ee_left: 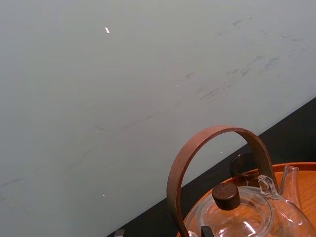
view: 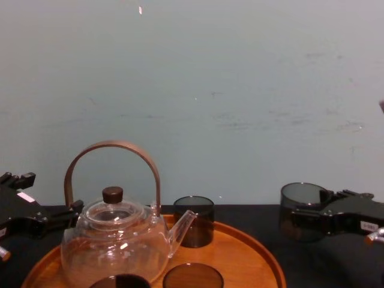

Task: Pick up the glass from the table and place it on the tray.

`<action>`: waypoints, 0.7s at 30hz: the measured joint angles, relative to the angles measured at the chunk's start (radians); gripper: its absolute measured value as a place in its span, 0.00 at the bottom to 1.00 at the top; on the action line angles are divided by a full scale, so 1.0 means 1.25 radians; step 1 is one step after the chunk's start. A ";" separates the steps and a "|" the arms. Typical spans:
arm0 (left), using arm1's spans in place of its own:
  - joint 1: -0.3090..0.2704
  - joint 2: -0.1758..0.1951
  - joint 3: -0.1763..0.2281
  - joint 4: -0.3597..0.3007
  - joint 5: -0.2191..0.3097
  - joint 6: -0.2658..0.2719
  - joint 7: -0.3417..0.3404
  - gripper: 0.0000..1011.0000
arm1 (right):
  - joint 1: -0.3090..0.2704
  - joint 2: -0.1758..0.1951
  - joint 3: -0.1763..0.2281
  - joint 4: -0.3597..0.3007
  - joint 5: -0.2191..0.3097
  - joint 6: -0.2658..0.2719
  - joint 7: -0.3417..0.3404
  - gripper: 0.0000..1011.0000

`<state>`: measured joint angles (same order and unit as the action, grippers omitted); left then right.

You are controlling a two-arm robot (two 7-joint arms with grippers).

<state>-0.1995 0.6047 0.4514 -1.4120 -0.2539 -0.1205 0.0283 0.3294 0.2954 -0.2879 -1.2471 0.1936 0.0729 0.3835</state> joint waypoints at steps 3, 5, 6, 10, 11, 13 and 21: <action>0.000 0.000 0.000 0.000 0.000 0.000 0.000 1.00 | -0.007 0.002 -0.007 -0.017 0.004 0.002 0.003 0.89; 0.000 0.000 0.000 0.000 0.000 0.000 0.000 1.00 | -0.009 0.003 -0.010 -0.023 0.005 0.003 0.004 0.89; 0.000 0.000 0.000 0.000 0.000 0.000 0.000 1.00 | -0.013 0.005 -0.014 -0.030 0.006 0.003 0.005 0.89; 0.000 0.000 0.000 0.000 0.000 0.000 0.000 1.00 | -0.020 0.009 -0.024 -0.047 0.008 0.004 0.008 0.89; 0.000 0.000 0.000 0.000 0.000 0.000 0.000 1.00 | -0.023 0.010 -0.028 -0.053 0.009 0.003 0.009 0.89; 0.000 0.000 0.000 0.000 0.000 0.000 0.000 1.00 | -0.025 0.011 -0.031 -0.058 0.010 0.003 0.009 0.89; 0.000 0.000 0.000 0.000 0.000 0.000 0.000 1.00 | -0.030 0.013 -0.051 -0.069 0.013 -0.001 0.015 0.89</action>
<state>-0.1995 0.6047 0.4514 -1.4120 -0.2539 -0.1205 0.0283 0.2922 0.3117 -0.3516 -1.3332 0.2095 0.0714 0.4019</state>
